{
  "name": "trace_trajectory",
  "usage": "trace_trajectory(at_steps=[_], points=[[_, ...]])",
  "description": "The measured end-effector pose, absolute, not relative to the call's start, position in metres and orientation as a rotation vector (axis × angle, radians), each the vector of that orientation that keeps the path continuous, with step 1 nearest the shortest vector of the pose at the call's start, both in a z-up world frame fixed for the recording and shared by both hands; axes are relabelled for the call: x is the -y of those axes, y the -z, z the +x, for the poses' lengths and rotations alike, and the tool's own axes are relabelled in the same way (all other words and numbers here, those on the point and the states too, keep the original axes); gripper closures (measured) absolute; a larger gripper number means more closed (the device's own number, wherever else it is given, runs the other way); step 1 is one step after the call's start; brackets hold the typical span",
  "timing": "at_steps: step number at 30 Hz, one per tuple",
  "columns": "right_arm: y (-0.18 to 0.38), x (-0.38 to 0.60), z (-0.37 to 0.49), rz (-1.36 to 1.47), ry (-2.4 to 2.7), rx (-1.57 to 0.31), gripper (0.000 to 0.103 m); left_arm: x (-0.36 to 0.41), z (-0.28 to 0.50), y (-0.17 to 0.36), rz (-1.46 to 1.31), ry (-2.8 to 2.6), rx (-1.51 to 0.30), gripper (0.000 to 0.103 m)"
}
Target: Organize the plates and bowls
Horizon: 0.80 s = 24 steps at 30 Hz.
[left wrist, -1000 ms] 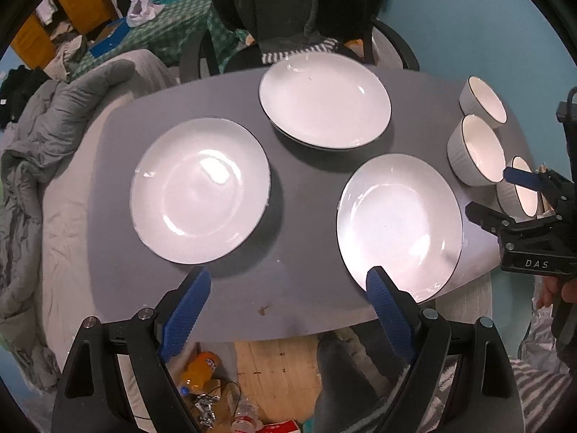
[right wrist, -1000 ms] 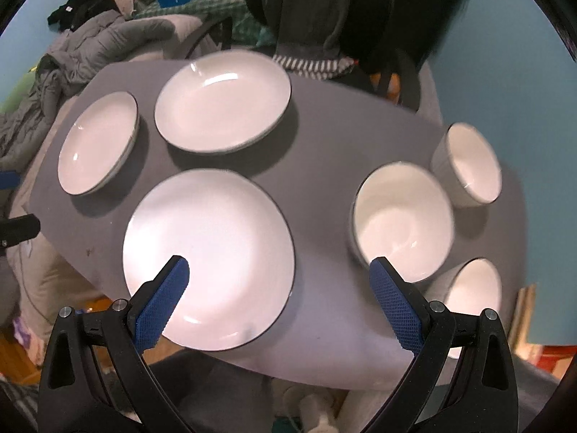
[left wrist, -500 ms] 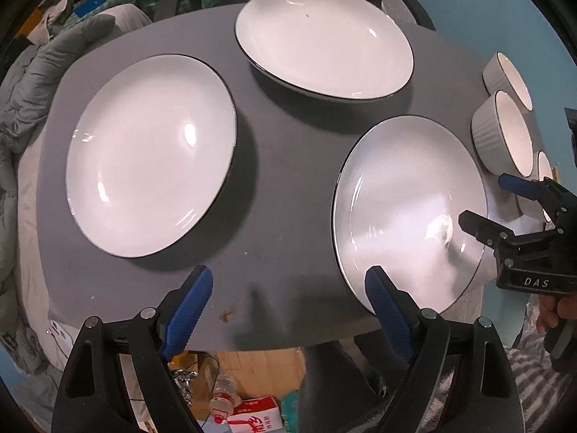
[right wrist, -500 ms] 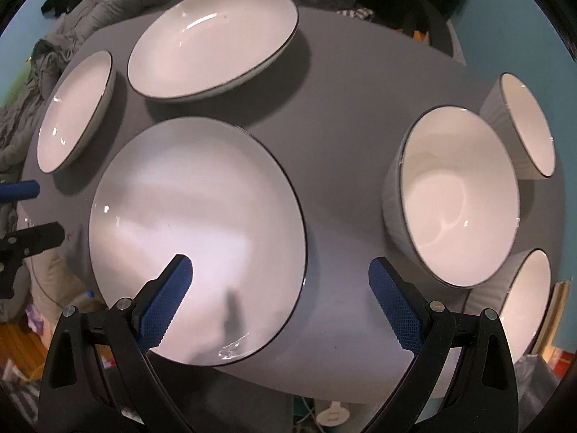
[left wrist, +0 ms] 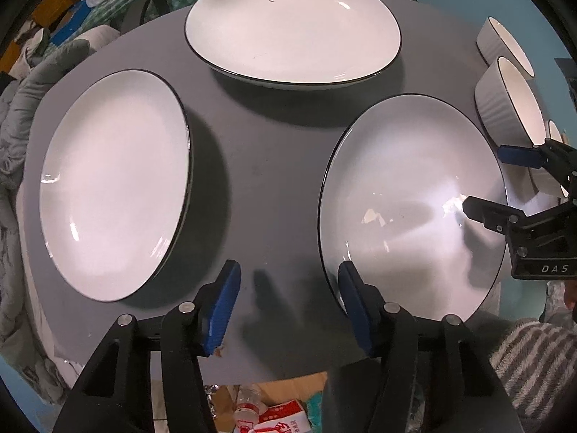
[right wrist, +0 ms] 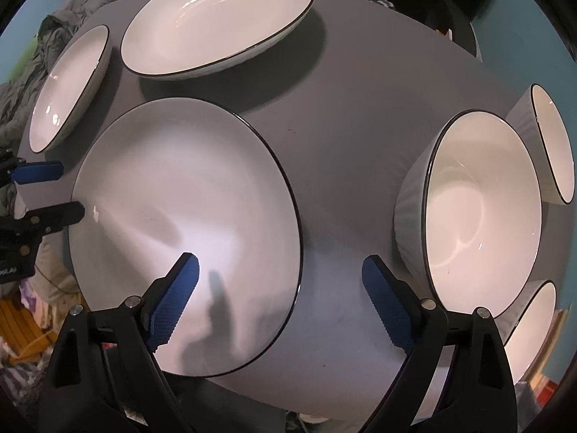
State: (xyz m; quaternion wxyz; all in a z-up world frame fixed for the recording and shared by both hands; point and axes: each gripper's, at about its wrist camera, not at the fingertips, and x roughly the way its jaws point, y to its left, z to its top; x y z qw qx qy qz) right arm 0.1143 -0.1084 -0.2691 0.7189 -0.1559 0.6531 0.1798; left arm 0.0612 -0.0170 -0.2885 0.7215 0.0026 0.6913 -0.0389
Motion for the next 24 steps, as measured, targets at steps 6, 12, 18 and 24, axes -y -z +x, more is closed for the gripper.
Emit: trace_trajectory(at_steps=[6,12,18,24], points=[[0.272,0.09,0.112,-0.384,-0.417,-1.434,0.015,0.024,0.063,0.293,0.014,0.125,-1.518,0.059],[0.274,0.086,0.103,-0.386,-0.432,-1.439,0.033,0.027,0.063,0.292,-0.007,0.12,-1.538,0.065],[0.277,0.086,0.098,-0.376,-0.449,-1.455,0.067,0.015,0.059,0.294,-0.11,0.126,-1.549,0.072],[0.278,0.082,0.093,-0.374,-0.422,-1.445,0.071,0.012,0.055,0.294,-0.165,0.13,-1.552,0.077]])
